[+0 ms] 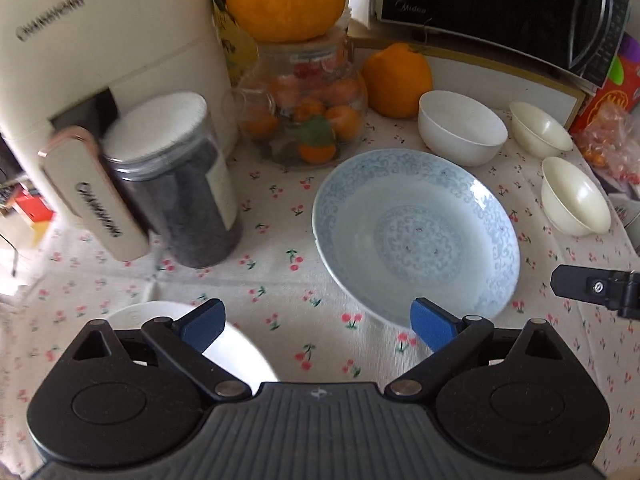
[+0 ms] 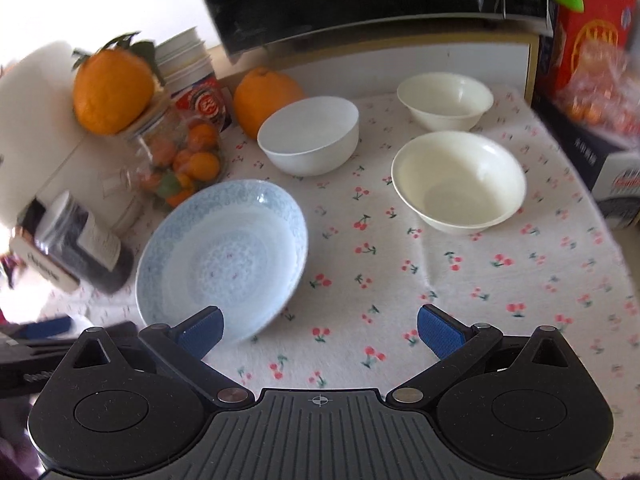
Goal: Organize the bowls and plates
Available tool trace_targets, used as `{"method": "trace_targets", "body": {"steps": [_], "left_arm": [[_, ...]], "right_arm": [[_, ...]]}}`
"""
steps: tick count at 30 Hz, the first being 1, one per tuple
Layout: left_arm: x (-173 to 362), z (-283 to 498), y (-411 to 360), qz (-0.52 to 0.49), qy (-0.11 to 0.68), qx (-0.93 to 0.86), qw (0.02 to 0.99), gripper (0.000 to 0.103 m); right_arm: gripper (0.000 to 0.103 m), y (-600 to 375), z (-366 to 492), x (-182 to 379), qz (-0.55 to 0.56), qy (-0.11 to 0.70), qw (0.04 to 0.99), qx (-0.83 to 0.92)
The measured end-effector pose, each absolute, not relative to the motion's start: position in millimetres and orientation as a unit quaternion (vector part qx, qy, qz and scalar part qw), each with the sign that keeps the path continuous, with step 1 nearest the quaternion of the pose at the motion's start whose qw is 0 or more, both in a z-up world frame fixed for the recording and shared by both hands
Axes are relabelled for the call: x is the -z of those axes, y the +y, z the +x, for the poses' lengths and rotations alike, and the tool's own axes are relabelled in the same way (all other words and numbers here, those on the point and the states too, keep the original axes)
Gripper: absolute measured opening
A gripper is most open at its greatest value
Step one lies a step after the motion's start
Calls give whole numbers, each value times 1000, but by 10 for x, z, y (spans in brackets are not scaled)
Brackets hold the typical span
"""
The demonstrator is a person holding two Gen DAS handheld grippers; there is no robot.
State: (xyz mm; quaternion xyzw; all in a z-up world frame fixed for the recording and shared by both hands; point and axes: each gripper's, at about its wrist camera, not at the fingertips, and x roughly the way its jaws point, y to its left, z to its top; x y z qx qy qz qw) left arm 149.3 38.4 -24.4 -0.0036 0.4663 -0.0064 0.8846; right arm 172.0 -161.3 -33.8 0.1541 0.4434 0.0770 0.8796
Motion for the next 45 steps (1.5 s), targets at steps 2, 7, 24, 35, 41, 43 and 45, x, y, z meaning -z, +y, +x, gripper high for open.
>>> {"method": "trace_targets", "body": {"steps": [2,7,24,35,41,43,45], "left_arm": [[304,1564,405,-13,472,8,882,95],[410,1705,486,-42,478,10,877,87],[582,1922,622,-128,461,47,877,45],[599,1928,620,-139,459,66,875,23],[592,1909,650,-145,464,69,871,18],[579,1898,639,-140,466,73,871,18],[561,1876,625,-135,466,79,871,18]], "right_arm": [[103,-1634,1797,405,180,446,873,-81],[102,-1662,1946,517,222,446,863,-88],[56,-1695,2111,774,311,444,834,-104],[16,-1647,2132,860,309,458,826,-110],[15,-1626,2109,825,298,457,831,-107],[14,-1617,2091,790,288,455,836,-105],[14,-1615,2071,746,277,451,842,-105]]}}
